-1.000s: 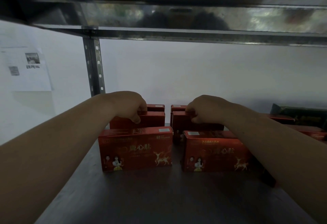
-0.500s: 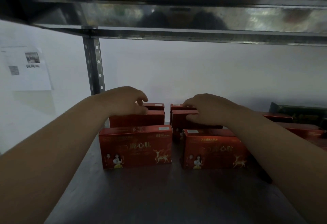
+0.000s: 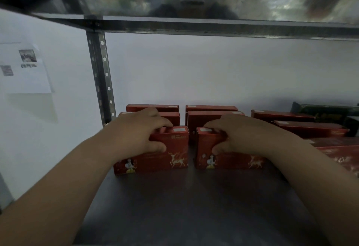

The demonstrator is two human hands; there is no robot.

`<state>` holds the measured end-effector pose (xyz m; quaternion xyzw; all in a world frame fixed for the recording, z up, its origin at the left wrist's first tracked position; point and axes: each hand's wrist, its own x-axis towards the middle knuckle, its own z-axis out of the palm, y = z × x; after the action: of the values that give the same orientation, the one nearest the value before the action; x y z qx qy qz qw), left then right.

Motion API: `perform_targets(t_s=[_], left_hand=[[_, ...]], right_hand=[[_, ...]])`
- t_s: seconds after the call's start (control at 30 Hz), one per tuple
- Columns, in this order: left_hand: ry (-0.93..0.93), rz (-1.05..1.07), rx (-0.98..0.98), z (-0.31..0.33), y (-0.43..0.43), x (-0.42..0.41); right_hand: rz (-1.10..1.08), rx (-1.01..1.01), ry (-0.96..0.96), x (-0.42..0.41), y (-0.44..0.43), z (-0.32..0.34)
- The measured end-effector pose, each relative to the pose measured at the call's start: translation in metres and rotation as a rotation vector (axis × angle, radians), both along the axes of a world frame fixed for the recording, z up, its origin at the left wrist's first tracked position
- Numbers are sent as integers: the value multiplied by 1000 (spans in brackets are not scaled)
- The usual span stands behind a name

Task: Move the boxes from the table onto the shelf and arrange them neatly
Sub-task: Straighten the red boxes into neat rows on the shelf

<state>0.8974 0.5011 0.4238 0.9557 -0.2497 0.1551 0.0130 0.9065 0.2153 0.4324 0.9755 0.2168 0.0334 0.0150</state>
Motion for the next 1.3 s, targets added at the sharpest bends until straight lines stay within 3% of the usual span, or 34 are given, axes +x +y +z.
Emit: perform_targets(t_s=[0.4, 0.9, 1.3], left_hand=[[-266, -5, -38, -37, 17, 10], [-322, 21, -8, -42, 14, 12], [-332, 45, -42, -45, 14, 12]], right_hand=[[-40, 82, -237, -10, 12, -20], [-6, 82, -363, -2, 10, -38], [-42, 78, -358, -6, 14, -38]])
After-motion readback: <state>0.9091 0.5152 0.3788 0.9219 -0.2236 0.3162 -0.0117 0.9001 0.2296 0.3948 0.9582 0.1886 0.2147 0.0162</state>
